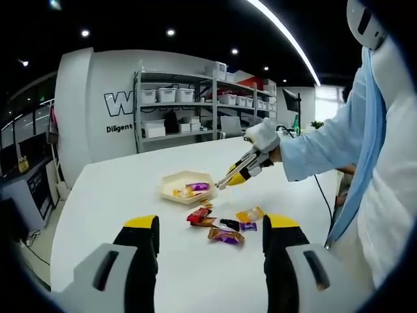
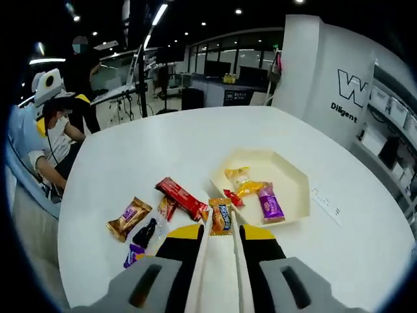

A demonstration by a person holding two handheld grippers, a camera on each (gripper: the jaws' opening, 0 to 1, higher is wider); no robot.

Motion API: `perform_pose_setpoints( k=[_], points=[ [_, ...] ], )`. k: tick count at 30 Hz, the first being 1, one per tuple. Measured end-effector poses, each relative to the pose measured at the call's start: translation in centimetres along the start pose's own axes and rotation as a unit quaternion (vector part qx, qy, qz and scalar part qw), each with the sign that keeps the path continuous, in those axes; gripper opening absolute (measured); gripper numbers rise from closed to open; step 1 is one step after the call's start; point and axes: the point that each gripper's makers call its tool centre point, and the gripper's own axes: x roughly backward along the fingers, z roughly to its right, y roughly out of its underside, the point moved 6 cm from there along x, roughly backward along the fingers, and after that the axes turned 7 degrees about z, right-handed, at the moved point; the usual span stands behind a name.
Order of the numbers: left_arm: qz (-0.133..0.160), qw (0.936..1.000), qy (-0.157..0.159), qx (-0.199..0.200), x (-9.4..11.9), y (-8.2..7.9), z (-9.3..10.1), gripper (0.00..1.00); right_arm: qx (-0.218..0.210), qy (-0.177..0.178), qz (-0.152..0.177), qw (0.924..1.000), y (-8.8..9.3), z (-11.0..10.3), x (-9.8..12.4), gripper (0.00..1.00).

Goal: Place the target food into the container with the food tongs after gripping and lifting it, then release it inside without dropping or visibly crushing the food.

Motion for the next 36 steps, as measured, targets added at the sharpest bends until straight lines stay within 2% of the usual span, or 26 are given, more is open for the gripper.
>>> perform_pose_setpoints(
  k=[5,10,20,25,36],
  points=[
    [0.000,1.0000,-0.003,0.000,0.3,-0.1,0.0,0.62,0.005,0.011,0.010,0.9999,-1.8,1.3,-0.3,0.16],
    [0.000,1.0000,-0.008,0.001,0.5,-0.1,-0.1,0.62,0.012,0.019,0.012,0.9997,-2.8,2.0,-1.0,0.16],
    [-0.005,0.9998,-0.021,0.003,1.5,0.2,-0.5,0.61,0.008,0.034,0.001,0.9994,-3.0,4.2,-3.0,0.17],
    [-0.006,0.9997,-0.023,0.005,1.5,0.3,-0.6,0.61,0.006,0.032,0.003,0.9995,-2.8,4.1,-2.9,0.17],
    [0.000,0.9999,-0.011,0.002,0.5,-0.1,-0.3,0.61,-0.004,0.027,0.010,0.9996,-1.7,1.8,-1.4,0.18]
  ],
)
